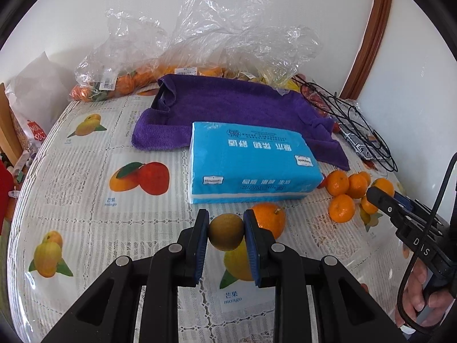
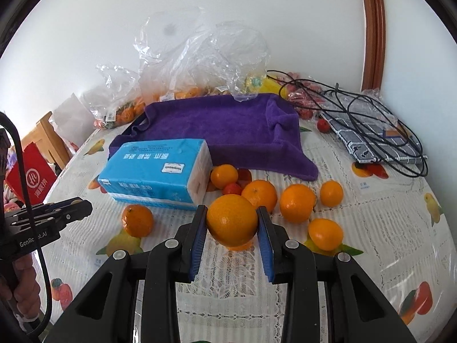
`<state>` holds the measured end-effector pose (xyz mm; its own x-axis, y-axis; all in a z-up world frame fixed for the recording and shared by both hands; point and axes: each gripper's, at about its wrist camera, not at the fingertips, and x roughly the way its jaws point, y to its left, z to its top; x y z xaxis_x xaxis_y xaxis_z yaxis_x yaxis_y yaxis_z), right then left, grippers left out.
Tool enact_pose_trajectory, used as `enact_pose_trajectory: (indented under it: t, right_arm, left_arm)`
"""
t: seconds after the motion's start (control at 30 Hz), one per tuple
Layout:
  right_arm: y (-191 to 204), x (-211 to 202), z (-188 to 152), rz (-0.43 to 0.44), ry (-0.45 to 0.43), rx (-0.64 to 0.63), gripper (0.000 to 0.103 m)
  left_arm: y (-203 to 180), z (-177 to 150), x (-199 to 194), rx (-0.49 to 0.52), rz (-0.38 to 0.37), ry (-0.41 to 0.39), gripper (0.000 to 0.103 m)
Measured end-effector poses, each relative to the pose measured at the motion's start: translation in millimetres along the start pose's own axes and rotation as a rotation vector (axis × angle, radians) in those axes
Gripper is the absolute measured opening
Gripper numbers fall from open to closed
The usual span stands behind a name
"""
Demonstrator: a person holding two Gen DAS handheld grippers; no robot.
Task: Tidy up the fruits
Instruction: 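Carry both held fruits over the purple towel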
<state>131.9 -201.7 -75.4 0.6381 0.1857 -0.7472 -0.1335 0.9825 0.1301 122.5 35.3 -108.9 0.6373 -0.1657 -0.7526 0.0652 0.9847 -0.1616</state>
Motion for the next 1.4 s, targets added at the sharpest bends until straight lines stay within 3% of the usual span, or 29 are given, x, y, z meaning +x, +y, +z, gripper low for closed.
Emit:
enact_pose_trajectory:
  t: [0.17, 0.57, 0.9, 1.4]
  right_arm:
    - [7, 4, 20, 0.034, -0.004, 0.020, 0.034]
    - [16, 25, 81, 0.004, -0.028, 0.016, 0.034]
    - [27, 59, 123, -0.002, -0.036, -0.008, 0.034]
    - [16, 123, 152, 0.005, 0.003, -0.009, 0.034]
  left_arm:
    - [-2, 21, -6, 0.006, -0.006, -0.021, 0.024]
    - [7, 77, -1, 0.008, 0.022, -0.055, 0.024]
    - [16, 120, 20, 0.020, 0.032, -0.059, 0.024]
    - [24, 157, 73, 0.031, 0.073, -0.018, 0.024]
